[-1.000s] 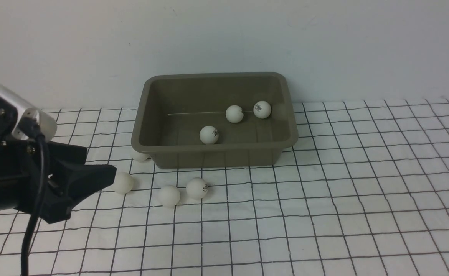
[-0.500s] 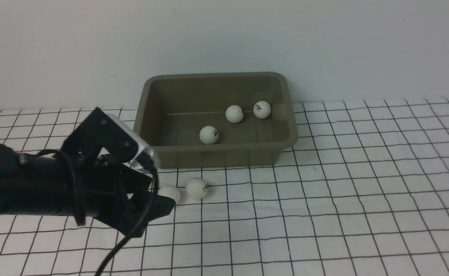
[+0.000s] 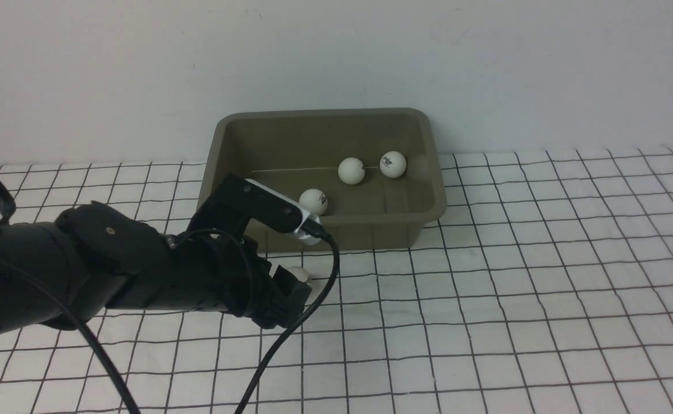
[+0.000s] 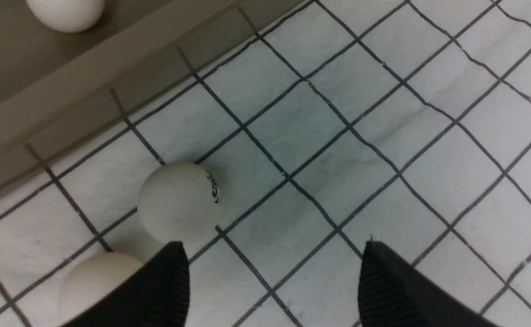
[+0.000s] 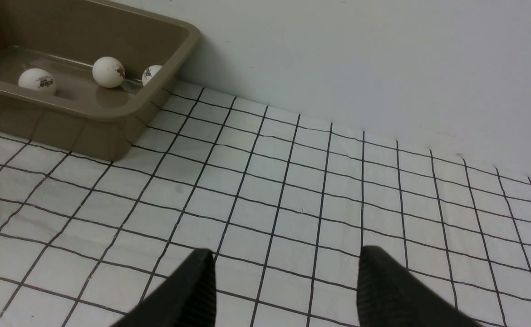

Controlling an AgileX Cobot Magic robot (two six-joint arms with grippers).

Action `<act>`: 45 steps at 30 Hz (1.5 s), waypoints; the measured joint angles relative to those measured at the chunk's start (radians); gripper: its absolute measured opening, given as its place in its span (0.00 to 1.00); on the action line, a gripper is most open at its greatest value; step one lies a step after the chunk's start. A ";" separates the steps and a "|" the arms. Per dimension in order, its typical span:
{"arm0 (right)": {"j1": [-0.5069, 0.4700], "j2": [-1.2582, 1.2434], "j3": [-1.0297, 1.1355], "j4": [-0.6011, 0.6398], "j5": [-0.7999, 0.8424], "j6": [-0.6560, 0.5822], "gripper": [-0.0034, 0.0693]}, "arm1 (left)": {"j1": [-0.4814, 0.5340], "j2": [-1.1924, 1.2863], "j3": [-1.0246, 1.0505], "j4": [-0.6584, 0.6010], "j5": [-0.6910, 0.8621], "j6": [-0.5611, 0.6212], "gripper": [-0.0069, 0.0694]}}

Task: Put the table tennis balls into the box on the white checkered tablecloth.
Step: 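Reach for and grasp a ping pong ball on the table beside the basket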

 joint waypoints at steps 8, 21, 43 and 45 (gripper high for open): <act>0.000 0.000 0.000 0.000 0.000 0.000 0.58 | -0.002 0.061 -0.040 -0.002 -0.001 0.012 0.68; 0.000 0.000 0.000 0.000 0.000 0.000 0.58 | -0.003 0.167 -0.075 -0.009 -0.056 0.047 0.68; 0.000 0.000 0.000 0.000 0.000 0.000 0.58 | -0.003 0.186 -0.079 -0.021 -0.108 0.105 0.80; 0.000 0.000 0.000 0.000 0.000 0.000 0.58 | -0.003 0.197 -0.085 -0.021 -0.108 0.107 0.80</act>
